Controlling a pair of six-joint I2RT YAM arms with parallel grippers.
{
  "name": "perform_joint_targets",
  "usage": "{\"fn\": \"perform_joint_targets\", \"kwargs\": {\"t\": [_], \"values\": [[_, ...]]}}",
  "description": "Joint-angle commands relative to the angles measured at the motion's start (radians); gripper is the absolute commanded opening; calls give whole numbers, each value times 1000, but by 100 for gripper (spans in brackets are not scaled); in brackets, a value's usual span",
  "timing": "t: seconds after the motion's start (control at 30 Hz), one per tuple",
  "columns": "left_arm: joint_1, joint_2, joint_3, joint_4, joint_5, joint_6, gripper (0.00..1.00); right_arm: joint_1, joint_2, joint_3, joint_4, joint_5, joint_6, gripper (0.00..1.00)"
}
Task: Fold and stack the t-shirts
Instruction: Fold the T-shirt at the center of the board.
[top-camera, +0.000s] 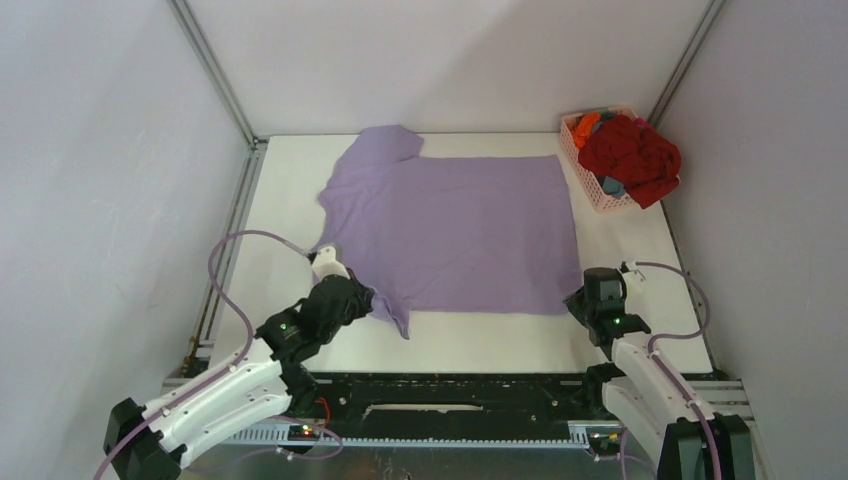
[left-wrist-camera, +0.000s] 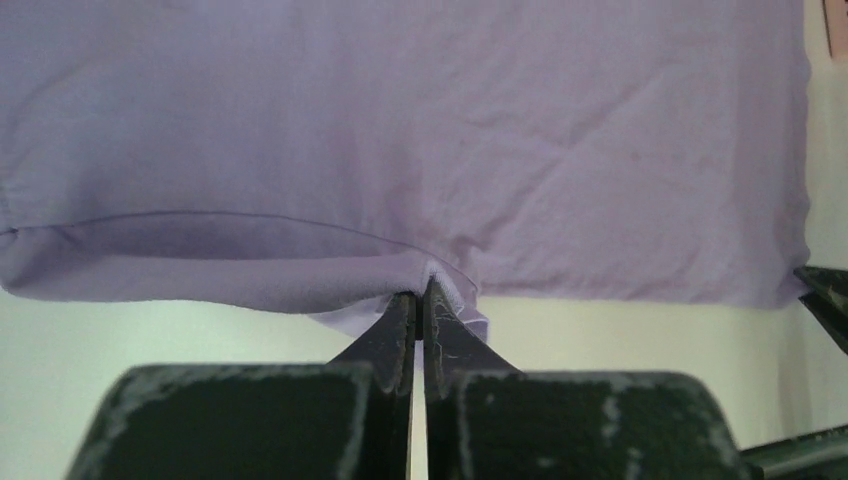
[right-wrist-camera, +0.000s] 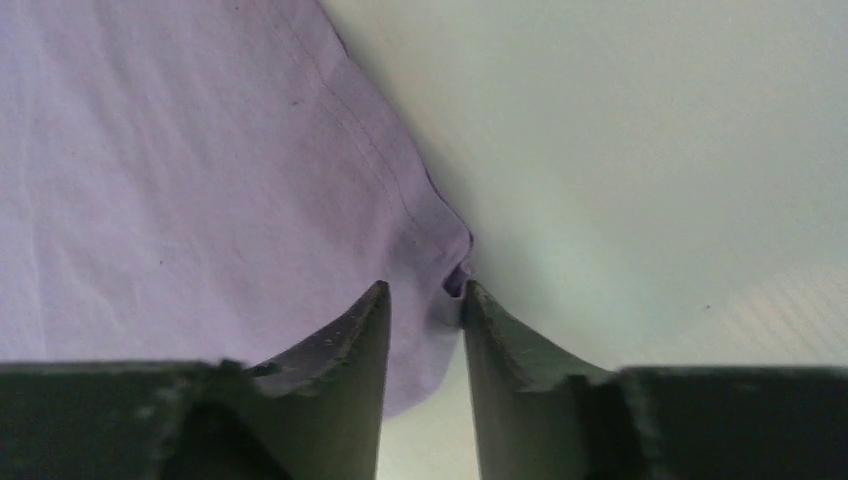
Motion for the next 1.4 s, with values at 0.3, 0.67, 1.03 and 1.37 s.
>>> {"fn": "perform_joint_targets", "kwargs": {"t": [0.3,0.67,1.03,1.37], "values": [[158,81,67,151,83,65,0,35,59,78,1,37,-30,0],[328,331,278,188,180,129,0,36,185,235,10,24,-75,0],[465,547,477,216,265,240,0,11,394,463,23,13,-131,0],[536,651,583,239,295,301,0,-20,488,582,22,17,-156,0]]}}
